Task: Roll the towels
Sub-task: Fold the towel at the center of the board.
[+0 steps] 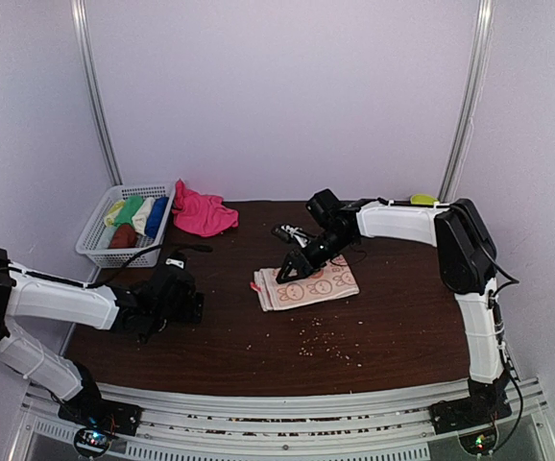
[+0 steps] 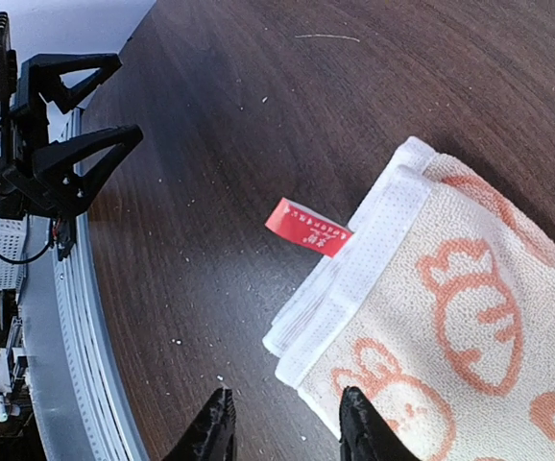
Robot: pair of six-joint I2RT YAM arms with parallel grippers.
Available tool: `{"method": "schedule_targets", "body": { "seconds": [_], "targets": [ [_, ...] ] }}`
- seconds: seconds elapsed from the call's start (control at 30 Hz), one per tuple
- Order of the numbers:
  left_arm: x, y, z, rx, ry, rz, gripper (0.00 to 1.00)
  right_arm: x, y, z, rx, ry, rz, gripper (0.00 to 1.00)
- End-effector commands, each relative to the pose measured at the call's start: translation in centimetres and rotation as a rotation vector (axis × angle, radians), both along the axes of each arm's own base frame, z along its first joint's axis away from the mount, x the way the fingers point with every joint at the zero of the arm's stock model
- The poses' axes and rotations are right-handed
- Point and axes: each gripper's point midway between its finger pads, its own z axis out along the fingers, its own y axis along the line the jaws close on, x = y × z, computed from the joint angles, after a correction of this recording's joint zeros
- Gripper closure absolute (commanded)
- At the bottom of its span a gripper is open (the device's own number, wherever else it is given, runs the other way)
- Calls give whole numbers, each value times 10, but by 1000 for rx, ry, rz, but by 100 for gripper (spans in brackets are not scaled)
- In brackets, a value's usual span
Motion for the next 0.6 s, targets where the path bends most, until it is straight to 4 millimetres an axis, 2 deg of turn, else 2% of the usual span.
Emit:
{"method": "schedule_targets", "body": {
  "seconds": [0.0, 0.13, 0.27, 0.43, 0.57],
  "targets": [
    [6, -14, 6, -41, -25, -21, 2, -2, 3, 18, 20, -45, 38, 61],
    [21, -37, 24, -63, -56, -70, 2, 10, -14, 27, 4, -93, -1, 61],
    [40, -77, 43, -98, -73, -153, 2, 35, -46, 31, -18, -139, -77, 61],
    [64, -135, 43, -151, -47, -274, 2, 70, -101, 35, -77, -215, -223, 60],
    [79, -176, 38, -194, -13, -346, 9, 91, -141, 36, -126, -293, -334, 59]
  ]
}}
